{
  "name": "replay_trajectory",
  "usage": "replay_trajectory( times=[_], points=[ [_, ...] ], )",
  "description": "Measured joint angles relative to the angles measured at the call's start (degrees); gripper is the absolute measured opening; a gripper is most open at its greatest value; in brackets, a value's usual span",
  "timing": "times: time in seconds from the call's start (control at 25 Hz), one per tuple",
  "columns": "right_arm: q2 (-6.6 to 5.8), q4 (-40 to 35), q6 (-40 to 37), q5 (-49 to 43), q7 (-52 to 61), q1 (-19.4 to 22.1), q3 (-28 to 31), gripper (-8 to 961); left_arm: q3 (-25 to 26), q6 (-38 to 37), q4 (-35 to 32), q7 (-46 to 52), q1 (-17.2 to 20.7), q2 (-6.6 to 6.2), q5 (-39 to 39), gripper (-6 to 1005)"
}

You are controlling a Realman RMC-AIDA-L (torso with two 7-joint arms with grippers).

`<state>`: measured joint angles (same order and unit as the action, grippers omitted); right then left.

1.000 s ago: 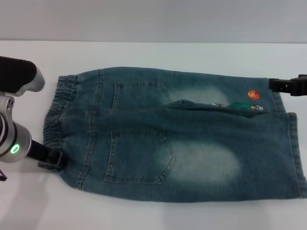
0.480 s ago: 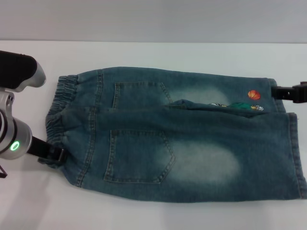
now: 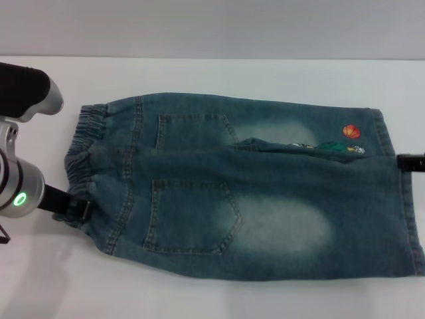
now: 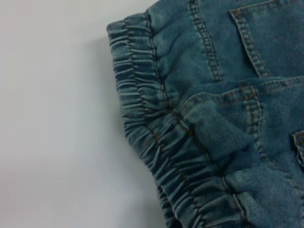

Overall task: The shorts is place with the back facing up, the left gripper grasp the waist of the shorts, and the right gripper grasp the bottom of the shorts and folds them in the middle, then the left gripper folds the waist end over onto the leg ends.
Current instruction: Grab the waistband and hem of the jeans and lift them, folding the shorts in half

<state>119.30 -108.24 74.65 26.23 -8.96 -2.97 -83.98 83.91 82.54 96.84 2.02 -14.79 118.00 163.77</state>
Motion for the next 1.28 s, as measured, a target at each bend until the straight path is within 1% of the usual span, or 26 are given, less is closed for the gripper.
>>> replay_trajectory(
  times=[0.28,0.6,0.68,0.92,1.28],
  points=[
    [0.06,0.46,2.54,-0.13,0.00,0.96,-0.58,652,-1.76,-0.35,0.07,0.44,-0.33,0.12,1.35,302],
    [0.29,0.42,5.50,-0.14,0.49,2.47,-2.18,649,-3.85,-2.39,0.11,0.69,-0.89,0.12,1.33,252],
    [0.37,0.39,6.31,-0.14,0.54,3.19,-2.34,649,-4.05,-2.90,-0.07,0.70,-0.82,0.12,1.33,194],
    [0.41,0.27,7.68,-0.14,0.58,3.77,-2.41,646,-4.09,-3.36,0.05,0.70,-0.45,0.12,1.31,157],
    [0.37,0.04,9.19,-1.25,0.61,3.84,-2.59,643,-4.25,-3.57,0.10,0.71,-0.41,0.12,1.29,131]
  ],
)
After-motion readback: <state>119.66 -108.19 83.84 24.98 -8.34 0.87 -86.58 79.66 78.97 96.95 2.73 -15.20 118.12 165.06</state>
